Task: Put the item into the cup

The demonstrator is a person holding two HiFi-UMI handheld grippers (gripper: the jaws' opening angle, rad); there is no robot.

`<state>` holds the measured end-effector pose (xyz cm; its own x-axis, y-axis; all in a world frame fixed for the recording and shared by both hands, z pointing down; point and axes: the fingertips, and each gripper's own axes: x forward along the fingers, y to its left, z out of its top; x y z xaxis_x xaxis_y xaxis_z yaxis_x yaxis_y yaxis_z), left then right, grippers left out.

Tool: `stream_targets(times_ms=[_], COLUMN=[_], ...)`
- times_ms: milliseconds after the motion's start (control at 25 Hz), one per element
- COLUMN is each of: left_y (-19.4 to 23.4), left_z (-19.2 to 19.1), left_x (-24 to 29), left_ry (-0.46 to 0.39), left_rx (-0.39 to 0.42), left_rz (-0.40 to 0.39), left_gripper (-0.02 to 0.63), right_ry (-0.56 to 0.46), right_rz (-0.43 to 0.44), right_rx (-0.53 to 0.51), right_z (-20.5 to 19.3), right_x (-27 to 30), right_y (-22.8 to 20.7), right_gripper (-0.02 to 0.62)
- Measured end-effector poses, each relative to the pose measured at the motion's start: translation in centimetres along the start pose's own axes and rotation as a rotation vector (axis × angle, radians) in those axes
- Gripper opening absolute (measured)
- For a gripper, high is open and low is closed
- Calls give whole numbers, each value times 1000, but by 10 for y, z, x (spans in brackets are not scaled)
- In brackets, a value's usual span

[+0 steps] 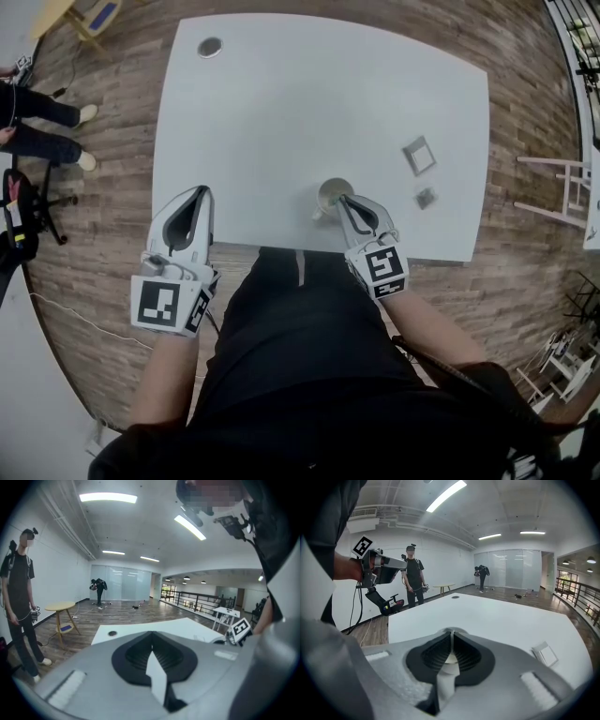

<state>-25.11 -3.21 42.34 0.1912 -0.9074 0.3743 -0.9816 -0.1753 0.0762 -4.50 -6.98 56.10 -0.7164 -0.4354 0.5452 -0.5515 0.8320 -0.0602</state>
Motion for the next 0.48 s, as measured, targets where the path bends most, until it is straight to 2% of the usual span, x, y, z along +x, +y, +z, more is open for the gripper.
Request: stream_targets(times_ms=[280, 400, 480], left_y=[0, 1, 1], left_z=[-1, -1, -2], left_x=[0, 0, 1], left_ry=[-1, -1, -4], left_rx=[-3, -4, -5], left_rz=[1, 2, -2], left_gripper=[0, 0, 0], right_ry=[3, 8, 5], right_rz=[-8, 1, -3], right_rx=[-4, -3, -6], right_z=[-2, -3, -3], right_x=[1, 2, 2], right_y=[-2, 0, 0], right_gripper=[23, 76, 78])
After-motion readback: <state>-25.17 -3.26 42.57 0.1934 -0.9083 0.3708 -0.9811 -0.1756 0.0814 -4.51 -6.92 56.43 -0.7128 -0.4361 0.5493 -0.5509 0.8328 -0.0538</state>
